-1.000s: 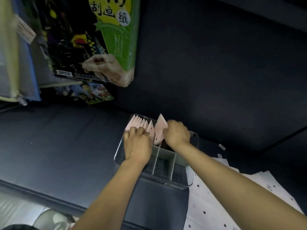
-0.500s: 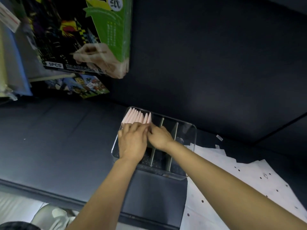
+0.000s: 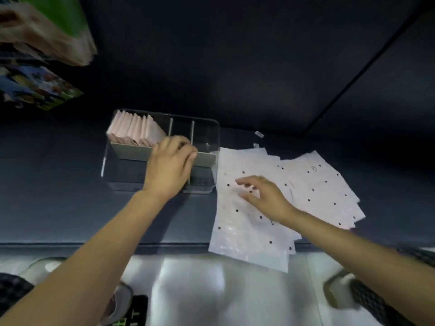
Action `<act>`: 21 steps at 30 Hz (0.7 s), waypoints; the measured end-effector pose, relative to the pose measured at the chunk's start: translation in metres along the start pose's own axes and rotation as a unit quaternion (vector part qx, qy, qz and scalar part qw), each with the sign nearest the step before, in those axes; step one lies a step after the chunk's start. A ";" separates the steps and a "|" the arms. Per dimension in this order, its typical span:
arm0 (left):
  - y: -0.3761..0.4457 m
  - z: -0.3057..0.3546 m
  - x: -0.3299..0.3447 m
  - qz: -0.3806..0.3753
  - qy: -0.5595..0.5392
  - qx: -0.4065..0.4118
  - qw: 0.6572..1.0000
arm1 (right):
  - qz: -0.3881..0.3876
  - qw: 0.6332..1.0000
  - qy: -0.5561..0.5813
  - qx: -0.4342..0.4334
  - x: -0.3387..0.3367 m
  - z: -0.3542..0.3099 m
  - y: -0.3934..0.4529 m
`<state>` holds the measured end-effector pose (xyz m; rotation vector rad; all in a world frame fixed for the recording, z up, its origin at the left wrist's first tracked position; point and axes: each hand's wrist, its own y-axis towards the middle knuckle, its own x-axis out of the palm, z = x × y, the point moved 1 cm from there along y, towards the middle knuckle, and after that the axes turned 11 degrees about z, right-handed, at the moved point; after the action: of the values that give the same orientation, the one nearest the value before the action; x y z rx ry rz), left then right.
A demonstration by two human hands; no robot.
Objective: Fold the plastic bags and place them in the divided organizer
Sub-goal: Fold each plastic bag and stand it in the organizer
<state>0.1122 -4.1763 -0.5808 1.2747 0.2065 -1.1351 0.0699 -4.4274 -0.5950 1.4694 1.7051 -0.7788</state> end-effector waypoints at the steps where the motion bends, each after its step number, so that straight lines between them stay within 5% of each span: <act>1: -0.006 0.017 0.005 -0.033 -0.031 0.027 0.999 | -0.015 1.000 -0.018 0.013 -0.002 0.018 -0.022; 4: -0.042 0.063 0.027 -0.245 -0.103 0.026 0.964 | -0.075 0.994 -0.083 0.002 -0.001 0.062 -0.084; 6: -0.079 0.084 0.041 -0.409 -0.064 0.035 0.909 | -0.101 0.986 -0.128 -0.020 0.005 0.083 -0.117; 8: -0.114 0.093 0.049 -0.487 -0.017 0.077 0.870 | -0.109 0.981 -0.159 -0.033 0.012 0.096 -0.139; 15: -0.152 0.091 0.051 -0.439 0.017 0.086 0.894 | -0.059 0.977 -0.177 -0.098 0.018 0.112 -0.153; 21: -0.122 0.109 0.036 -0.442 -0.058 -0.003 0.895 | -0.117 0.993 0.022 0.023 -0.008 0.108 -0.136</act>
<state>-0.0108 -4.2700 -0.6459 1.1065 0.7521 -1.9720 -0.0481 -4.5426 -0.6493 1.3398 1.9286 -0.9193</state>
